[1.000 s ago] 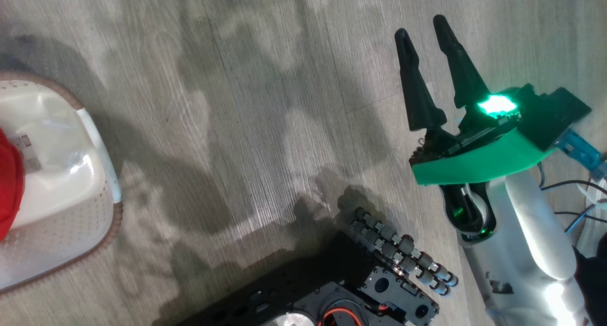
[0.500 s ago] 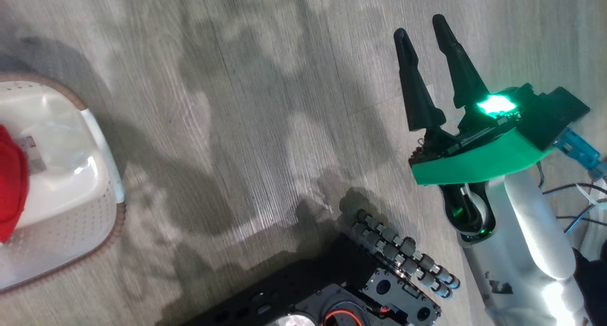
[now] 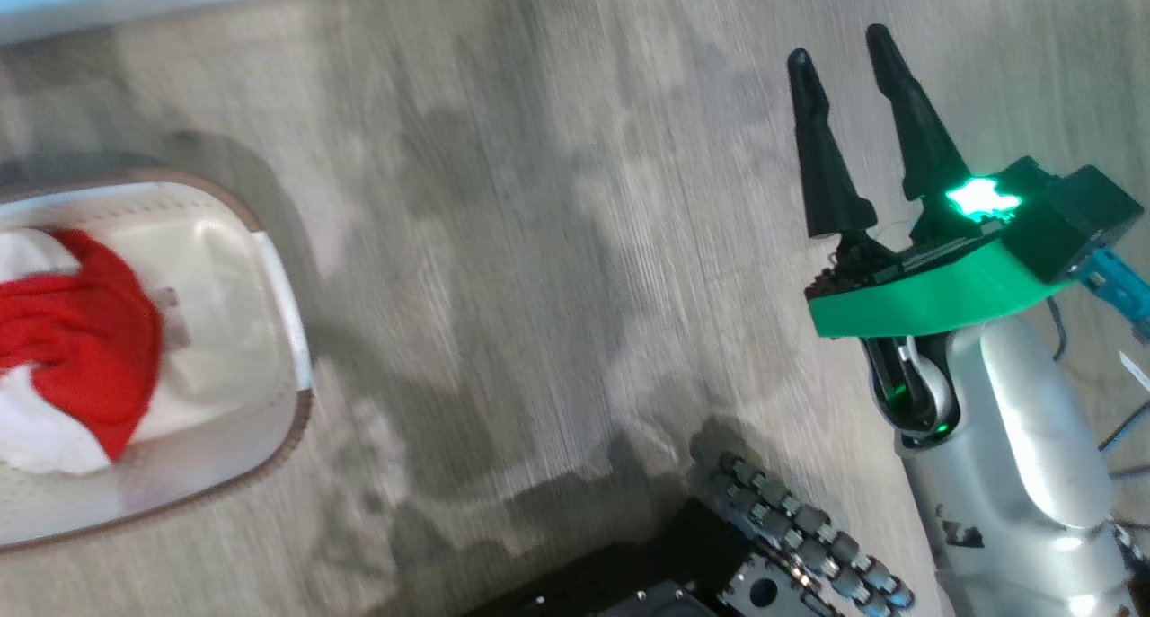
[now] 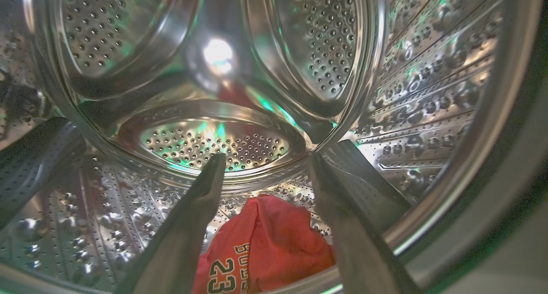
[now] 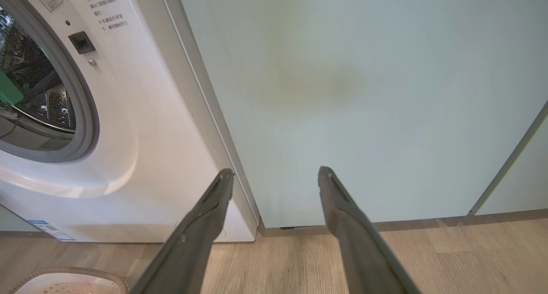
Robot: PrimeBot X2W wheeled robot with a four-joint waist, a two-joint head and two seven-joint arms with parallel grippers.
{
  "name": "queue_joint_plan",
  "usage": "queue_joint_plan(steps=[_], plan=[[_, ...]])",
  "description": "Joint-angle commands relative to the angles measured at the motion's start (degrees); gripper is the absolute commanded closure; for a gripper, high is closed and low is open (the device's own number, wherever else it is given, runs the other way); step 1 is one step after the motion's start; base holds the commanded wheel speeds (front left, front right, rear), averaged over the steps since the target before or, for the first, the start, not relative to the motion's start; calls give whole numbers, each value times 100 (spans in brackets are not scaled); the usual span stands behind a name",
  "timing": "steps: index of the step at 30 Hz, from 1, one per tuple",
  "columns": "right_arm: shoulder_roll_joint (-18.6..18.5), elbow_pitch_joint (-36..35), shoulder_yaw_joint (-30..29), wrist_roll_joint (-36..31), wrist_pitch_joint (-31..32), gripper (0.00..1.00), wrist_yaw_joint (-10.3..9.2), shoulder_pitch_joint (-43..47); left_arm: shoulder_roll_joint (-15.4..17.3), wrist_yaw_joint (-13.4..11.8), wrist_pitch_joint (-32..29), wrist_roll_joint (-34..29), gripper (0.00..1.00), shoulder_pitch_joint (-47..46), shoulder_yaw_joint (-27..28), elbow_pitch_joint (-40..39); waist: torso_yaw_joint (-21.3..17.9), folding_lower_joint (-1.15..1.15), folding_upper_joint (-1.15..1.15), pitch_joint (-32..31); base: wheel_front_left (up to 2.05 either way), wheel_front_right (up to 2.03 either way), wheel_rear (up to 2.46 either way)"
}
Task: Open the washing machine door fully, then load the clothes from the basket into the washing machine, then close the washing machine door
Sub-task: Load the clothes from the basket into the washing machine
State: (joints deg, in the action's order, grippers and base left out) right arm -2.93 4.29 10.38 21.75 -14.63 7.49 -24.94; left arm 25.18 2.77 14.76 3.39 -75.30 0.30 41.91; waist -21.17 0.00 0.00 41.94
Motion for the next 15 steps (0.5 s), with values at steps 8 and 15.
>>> queue_joint_plan(steps=[8,15], plan=[[5,65,-115,-376,-37,0,0,463,-257,41,24,187,0,1341,160,-799,645,0,0,-1182,0,0,0],[5,215,-172,-546,-37,0,0,736,-732,92,24,244,0,2645,149,-1323,1021,0,0,-1965,0,0,0]])
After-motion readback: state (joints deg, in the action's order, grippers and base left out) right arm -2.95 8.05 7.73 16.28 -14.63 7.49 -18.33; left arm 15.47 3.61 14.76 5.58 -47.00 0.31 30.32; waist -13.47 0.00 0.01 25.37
